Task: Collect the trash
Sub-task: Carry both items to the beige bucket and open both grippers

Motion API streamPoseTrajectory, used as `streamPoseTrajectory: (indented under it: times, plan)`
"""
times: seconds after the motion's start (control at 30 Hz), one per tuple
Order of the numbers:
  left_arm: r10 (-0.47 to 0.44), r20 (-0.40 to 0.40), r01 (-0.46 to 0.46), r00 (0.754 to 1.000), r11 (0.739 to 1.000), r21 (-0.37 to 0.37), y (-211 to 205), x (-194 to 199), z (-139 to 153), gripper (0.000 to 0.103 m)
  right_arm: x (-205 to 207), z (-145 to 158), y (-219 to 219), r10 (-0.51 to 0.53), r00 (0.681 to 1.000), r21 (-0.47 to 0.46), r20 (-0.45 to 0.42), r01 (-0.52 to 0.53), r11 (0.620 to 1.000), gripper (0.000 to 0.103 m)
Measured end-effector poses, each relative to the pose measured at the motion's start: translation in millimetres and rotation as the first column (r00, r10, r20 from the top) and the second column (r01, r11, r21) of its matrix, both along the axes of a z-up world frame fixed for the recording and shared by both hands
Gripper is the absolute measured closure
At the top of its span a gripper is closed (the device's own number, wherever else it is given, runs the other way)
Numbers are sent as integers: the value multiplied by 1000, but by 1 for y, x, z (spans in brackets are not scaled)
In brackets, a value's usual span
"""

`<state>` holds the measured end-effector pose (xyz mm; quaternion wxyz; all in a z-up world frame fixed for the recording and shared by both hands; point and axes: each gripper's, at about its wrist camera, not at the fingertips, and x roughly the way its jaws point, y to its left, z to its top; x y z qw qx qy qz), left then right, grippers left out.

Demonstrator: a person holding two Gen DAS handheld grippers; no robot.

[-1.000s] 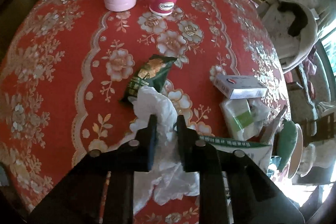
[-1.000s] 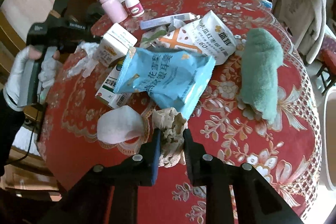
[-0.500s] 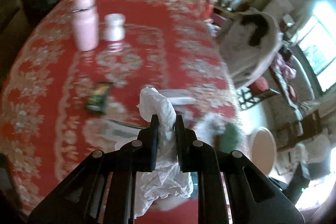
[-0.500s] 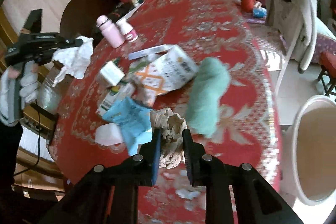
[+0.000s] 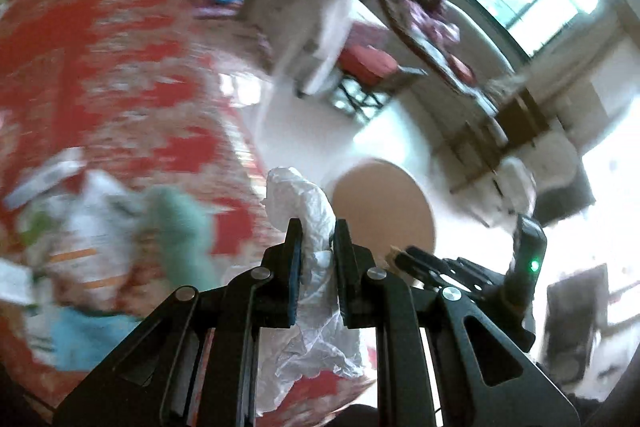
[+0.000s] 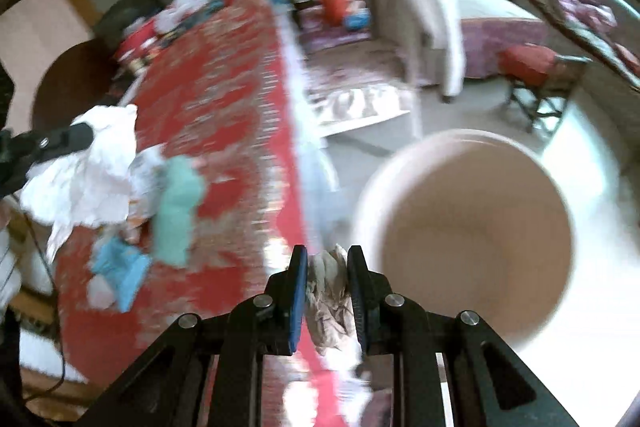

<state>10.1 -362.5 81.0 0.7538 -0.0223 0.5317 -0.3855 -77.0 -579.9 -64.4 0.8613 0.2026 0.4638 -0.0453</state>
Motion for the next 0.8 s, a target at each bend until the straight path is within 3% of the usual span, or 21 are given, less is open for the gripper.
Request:
streamPoseTrajectory:
  times: [0.23,0.33,0.37,0.43,0.47,0.67,0.8]
  plan:
    - [-107,-35,104,994,992,-71,-87,-15,-26,86,0,-13,-58,-136,989,-37,-57,134,990,84]
    - [-139,-75,130,987,985,-112,-109,-16,-37,76,-4,-18,-69,-174,983,-67,-65,169,983,83]
    - [-145,-89,134,985,983,-124,-114,-15,-42,68,-8,-19,-74,-183,980,-79,-71,177,981,81]
    - [-155,-110,138,982,979,-150,-123,-14,-48,57,-11,-18,-79,-200,977,-94,-68,193,977,47]
    - [-153,-115,135,982,979,-153,-126,-16,-49,51,-13,-17,-82,-208,977,-95,-56,202,975,44]
    - [-107,-127,91,986,988,-127,-124,-14,-49,47,-16,-20,-85,-201,977,-97,-71,194,976,44]
    - [-61,-66,56,996,996,-75,-108,-17,-45,47,-20,-22,-76,-186,980,-103,-70,178,979,44]
